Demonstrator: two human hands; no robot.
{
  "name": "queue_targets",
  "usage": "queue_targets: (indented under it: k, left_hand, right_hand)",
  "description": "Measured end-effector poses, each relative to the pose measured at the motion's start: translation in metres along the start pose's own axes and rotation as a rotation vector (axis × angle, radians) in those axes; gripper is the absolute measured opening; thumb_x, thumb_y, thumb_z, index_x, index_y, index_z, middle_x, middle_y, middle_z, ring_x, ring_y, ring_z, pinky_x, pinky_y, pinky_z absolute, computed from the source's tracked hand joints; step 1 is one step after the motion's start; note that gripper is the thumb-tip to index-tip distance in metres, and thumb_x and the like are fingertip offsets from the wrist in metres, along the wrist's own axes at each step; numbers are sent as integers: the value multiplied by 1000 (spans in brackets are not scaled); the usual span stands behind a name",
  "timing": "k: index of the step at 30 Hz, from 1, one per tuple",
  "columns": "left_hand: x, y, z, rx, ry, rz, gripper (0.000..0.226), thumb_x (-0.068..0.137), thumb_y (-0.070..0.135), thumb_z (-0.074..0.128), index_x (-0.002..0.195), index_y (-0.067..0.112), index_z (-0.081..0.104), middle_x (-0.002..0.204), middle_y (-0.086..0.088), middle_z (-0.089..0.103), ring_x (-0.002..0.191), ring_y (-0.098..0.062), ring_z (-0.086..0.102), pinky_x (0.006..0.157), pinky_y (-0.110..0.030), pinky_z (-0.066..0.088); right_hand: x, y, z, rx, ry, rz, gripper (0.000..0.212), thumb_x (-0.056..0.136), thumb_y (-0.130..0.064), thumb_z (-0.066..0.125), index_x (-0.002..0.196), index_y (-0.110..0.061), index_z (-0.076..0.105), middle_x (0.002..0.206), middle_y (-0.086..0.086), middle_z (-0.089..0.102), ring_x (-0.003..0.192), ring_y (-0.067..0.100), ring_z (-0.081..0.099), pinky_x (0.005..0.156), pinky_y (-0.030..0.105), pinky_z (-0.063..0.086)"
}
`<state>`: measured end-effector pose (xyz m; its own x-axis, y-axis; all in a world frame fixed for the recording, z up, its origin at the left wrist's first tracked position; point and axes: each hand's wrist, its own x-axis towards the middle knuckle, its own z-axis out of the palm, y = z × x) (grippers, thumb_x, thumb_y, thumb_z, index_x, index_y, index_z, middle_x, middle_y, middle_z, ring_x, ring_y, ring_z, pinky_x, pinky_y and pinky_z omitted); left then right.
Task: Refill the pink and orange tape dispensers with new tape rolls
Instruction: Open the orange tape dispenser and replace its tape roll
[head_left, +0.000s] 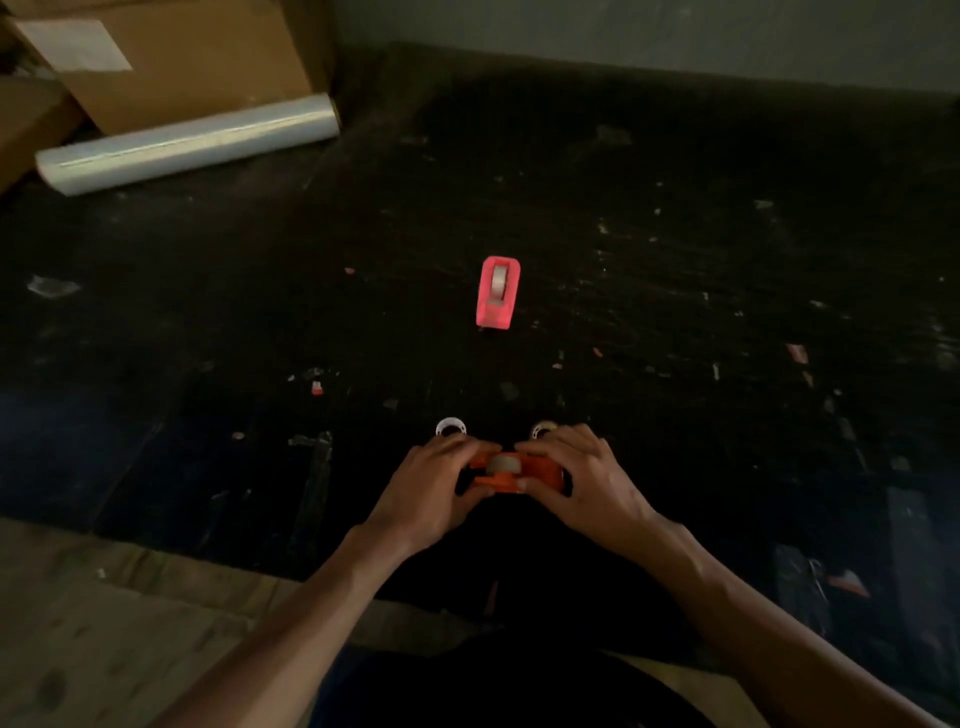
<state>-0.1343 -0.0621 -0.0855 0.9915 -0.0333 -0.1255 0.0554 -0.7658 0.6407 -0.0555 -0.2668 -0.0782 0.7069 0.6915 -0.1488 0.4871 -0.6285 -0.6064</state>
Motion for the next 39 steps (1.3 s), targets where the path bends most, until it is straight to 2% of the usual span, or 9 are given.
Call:
queue_targets:
  k: [5,10,17,22,27,30,35,39]
  left_hand:
    - [1,2,-3,6,-5,3,39,90,42,62,127,32,61,125,10,65,115,-7,56,98,-39,47]
    - [2,1,-3,6,-9,-16,40,89,43,63,128,33,59,125,11,64,118,-7,54,100,-42,47]
    - [4,1,-2,44,-21,-26,44,88,35,68,130,33,58,128,9,62,120,-11,54,101,-44,46]
    - [4,1,-4,35,-39,-27,42,87,33,69,128,34,59,124,10,63,116,-8,54,100,-39,47]
    - [7,3,-7,42,-76,-47,43,88,32,70,129,33,58,127,9,60,117,-7,53,97,-25,41]
    - [7,3,-7,44,-70,-46,44,87,33,70,129,33,58,126,10,61,116,-7,53,95,-25,42]
    - [8,3,-7,44,-60,-30,45,85,28,71,128,31,60,125,6,63,116,-12,56,99,-34,46]
    - [7,3,-8,59,-68,-36,46,86,30,70,131,29,58,126,5,62,115,-12,55,99,-35,46]
  right_hand:
    - [4,-9,5,-93,28,0,37,92,-55,52,125,-39,57,121,-9,52,111,9,45,96,31,36]
    - [5,-12,5,-82,70,-2,26,92,-48,57,115,-38,61,116,-11,56,110,9,49,96,34,39]
    - [5,-17,3,-57,66,52,31,88,-59,54,110,-39,62,115,-14,57,109,7,48,98,34,38]
    - [7,-21,5,-105,70,52,39,86,-66,50,112,-39,61,114,-13,57,108,7,47,95,32,38]
    - [9,-22,5,-95,66,-9,25,92,-47,56,115,-37,61,112,-12,57,106,7,50,93,30,40]
    - [10,-24,5,-22,65,2,17,91,-39,62,108,-36,63,107,-13,59,102,5,51,91,28,42]
    - [13,-31,0,228,54,123,7,91,-26,66,95,-32,65,97,-16,60,94,-1,54,76,14,43]
    - [14,-36,-2,381,75,198,12,91,-18,66,93,-30,67,96,-12,66,89,2,63,74,17,50]
